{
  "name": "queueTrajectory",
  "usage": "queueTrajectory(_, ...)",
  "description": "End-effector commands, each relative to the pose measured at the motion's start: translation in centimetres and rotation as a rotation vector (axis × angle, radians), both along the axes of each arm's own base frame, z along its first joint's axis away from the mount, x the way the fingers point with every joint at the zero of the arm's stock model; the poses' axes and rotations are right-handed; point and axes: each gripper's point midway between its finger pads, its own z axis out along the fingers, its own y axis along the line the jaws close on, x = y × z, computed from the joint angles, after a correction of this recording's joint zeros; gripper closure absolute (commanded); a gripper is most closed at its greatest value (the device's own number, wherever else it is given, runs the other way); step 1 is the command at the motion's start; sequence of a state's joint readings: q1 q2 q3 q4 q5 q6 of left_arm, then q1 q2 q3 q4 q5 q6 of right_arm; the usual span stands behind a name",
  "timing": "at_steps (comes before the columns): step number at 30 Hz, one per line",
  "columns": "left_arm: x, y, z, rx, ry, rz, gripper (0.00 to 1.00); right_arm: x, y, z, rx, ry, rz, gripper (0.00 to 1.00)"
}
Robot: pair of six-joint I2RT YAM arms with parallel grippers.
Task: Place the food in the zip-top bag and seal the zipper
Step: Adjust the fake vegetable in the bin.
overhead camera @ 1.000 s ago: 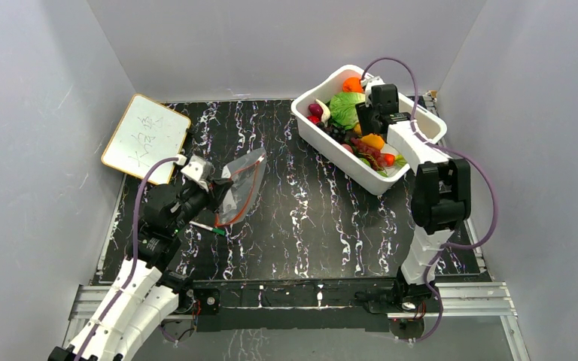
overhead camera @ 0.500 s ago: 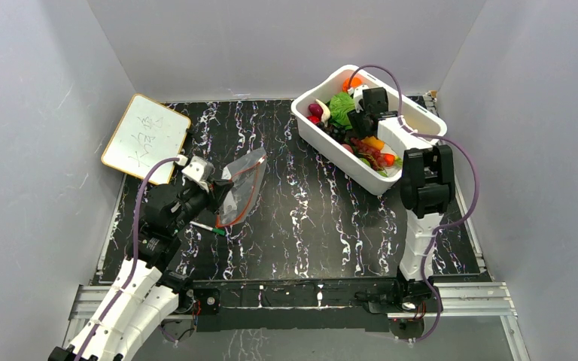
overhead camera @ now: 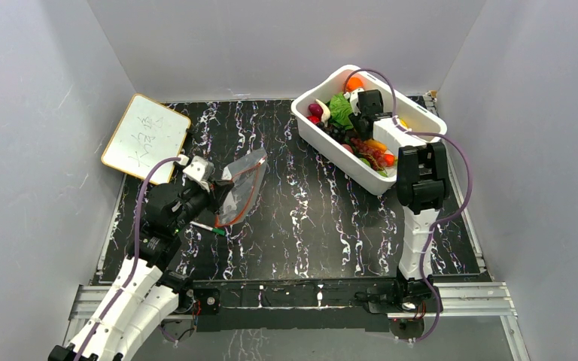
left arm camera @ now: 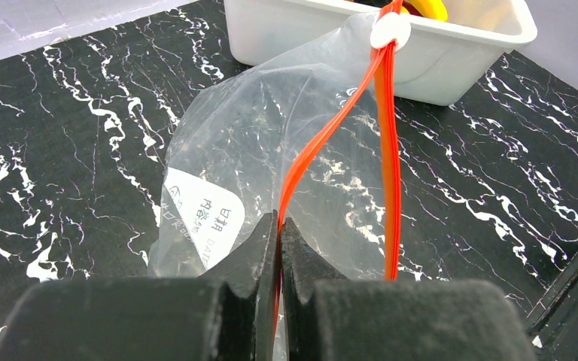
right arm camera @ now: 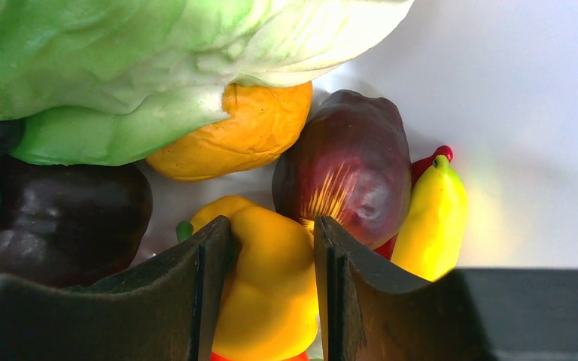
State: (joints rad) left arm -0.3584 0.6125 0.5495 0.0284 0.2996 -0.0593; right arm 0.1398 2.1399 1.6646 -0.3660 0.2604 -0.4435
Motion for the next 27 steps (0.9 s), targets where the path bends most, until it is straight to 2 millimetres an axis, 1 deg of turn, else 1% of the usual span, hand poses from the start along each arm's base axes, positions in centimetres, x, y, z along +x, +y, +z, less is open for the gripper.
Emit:
queueTrajectory(1, -0.2, -0.2, 0.5, 0.002, -0.025, -0.018, 1.00, 0.1, -2.2, 2.5, -0.064, -0.081, -0.075, 0.63)
queueTrajectory(2, -0.2, -0.2, 0.6, 0.001, -0.026, -0.019, 1.00, 0.0, -2.4, 2.6, -0.067, -0.083, -0.080, 0.65)
queueTrajectory(4, -0.3, -0.2, 0.6, 0.002, -0.026, -0.019, 1.00, -0.1, -2.4, 3.2, -0.062, -0.091, -0.091, 0.68)
queueTrajectory(7, -0.3, -0.1, 0.8, 0.002, -0.033, -0.011, 1.00, -0.4, -2.2, 4.0, -0.048, -0.101, -0.093, 0.68)
queueTrajectory(9, -0.3, 0.1, 0.8, 0.007, -0.037, -0.003, 1.00, -0.7, -2.5, 5.2, -0.053, -0.122, -0.107, 0.69)
queueTrajectory(10, -0.2, 0.2, 0.8, 0.011, -0.038, 0.003, 1.00, -0.9, -2.6, 5.3, -0.056, -0.127, -0.114, 0.69)
queueTrajectory(15, -0.2, 0.4, 0.9, 0.015, -0.036, 0.011, 1.00, -1.6, -2.7, 7.4, -0.038, -0.172, -0.124, 0.72)
queueTrajectory(20, -0.2, 0.5, 0.9, 0.019, -0.034, 0.017, 1.00, -2.1, -2.6, 8.7, -0.023, -0.197, -0.128, 0.73)
queueTrajectory(22, -0.2, 0.6, 1.0, 0.020, -0.038, 0.025, 1.00, -2.3, -2.5, 8.5, -0.018, -0.191, -0.125, 0.68)
queueTrajectory(25, -0.2, 0.8, 1.1, 0.021, -0.044, 0.034, 1.00, -2.6, -2.9, 7.4, -0.029, -0.174, -0.133, 0.54)
queueTrajectory(27, -0.2, 0.8, 1.1, 0.020, -0.050, 0.033, 1.00, -2.7, -2.7, 6.8, -0.020, -0.163, -0.124, 0.49)
